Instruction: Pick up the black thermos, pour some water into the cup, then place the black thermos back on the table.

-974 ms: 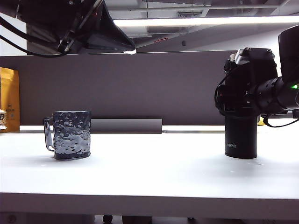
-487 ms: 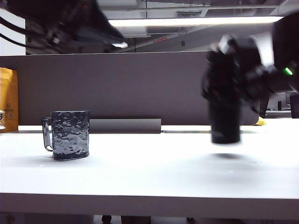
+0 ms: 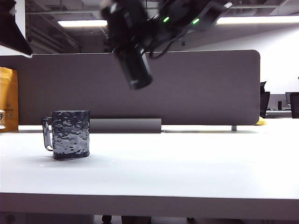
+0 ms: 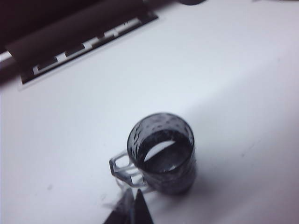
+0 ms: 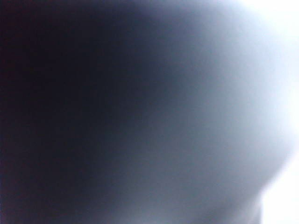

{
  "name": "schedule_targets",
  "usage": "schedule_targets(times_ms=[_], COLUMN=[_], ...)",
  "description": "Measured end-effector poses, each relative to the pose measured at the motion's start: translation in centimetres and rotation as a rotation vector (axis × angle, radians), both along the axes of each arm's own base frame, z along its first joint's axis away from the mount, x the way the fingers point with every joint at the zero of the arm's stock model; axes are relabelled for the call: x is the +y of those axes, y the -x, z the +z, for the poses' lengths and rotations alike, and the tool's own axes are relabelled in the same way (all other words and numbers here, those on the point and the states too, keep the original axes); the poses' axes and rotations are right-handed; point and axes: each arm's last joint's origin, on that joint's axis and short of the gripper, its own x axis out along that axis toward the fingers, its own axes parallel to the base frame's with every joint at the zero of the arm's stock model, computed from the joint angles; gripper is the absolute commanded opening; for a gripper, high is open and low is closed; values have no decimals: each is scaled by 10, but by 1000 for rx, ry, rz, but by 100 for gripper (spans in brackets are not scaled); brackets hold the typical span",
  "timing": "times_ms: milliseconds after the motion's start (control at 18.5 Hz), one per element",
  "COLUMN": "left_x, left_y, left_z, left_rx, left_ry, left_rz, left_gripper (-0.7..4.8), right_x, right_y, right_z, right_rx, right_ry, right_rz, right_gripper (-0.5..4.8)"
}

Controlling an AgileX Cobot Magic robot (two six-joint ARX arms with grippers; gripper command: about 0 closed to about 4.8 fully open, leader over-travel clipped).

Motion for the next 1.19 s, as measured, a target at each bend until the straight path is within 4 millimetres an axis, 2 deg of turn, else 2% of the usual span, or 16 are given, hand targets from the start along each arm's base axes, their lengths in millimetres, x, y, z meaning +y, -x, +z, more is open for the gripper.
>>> schedule_targets(times_ms=[162,433,541,704,812,974,1191], left_x=[-1,-6,-7,-7,-7,-8,-8], left_y=[-6,-34,-40,-42,-41,-39,-37], left_z=[-11,-56,-64,-62,-62,-64,-66], left_rx=[82,365,397,380,397,453,487], left_ry=[-6,72,82,107,127,187,187], left_rz=[4,106,119,131,145,166,175], left_gripper=[-5,-5,-5,-5,-5,-5,-5], right_x=[27,34,32,32,33,35,31], right_y=[-4,-13,-16,-16,-17,-21,-24], right_z=[-49,-85,-87,-84,-90,-109,-107], right_rx=[-29,-260,-313,-436,-488,-588,-736], right_ry=[212,443,491,549,573,645,722], right_rz=[45,49,55,67,78,75,87], right_gripper=[97,97,97,73,72,72,71])
